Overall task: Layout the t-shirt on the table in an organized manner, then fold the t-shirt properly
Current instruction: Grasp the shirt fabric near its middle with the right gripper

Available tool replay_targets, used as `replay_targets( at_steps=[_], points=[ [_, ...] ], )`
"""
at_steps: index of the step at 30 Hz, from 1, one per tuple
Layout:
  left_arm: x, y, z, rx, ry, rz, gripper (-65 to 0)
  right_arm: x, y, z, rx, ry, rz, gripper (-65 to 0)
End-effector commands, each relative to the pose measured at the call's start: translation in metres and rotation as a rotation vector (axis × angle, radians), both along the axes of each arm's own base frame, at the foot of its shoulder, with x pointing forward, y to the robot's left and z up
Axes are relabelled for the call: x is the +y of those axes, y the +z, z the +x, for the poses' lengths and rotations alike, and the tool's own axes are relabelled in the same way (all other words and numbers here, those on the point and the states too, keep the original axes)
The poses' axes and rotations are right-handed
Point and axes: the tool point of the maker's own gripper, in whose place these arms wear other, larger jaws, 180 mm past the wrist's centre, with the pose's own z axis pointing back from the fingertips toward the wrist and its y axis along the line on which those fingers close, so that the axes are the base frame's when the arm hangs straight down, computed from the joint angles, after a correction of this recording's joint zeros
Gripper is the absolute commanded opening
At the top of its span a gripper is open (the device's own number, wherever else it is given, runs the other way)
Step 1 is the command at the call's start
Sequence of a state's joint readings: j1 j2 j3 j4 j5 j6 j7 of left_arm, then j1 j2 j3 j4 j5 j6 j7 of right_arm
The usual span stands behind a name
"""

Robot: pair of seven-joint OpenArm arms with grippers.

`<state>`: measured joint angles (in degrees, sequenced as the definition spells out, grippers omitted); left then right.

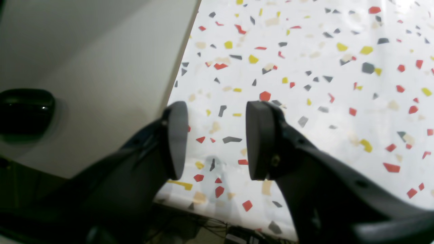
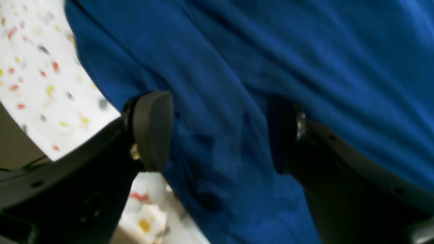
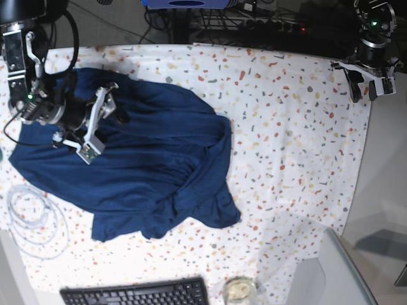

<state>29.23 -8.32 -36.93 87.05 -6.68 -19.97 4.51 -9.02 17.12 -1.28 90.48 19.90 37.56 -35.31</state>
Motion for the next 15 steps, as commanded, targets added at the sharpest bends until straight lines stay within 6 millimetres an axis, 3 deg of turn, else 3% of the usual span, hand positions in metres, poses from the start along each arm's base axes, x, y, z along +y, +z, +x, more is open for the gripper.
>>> replay_targets(
  at_steps=[1,7,15],
  points=[
    [0.004,0.01,0.004,-0.034,-0.007,0.017,-38.0,-0.001,0.009,0.013,-0.038,0.009,0.003,-23.9],
    [0.006,0.011,0.002,-0.033,-0.003,0.02,-38.0,0.018,-0.004,0.028,-0.001,0.076,-0.003,-23.9],
    [0.004,0.01,0.003,-0.032,-0.007,0.017,-38.0,0.024,-0.038,0.014,0.112,0.116,-0.024,-24.6]
  ],
)
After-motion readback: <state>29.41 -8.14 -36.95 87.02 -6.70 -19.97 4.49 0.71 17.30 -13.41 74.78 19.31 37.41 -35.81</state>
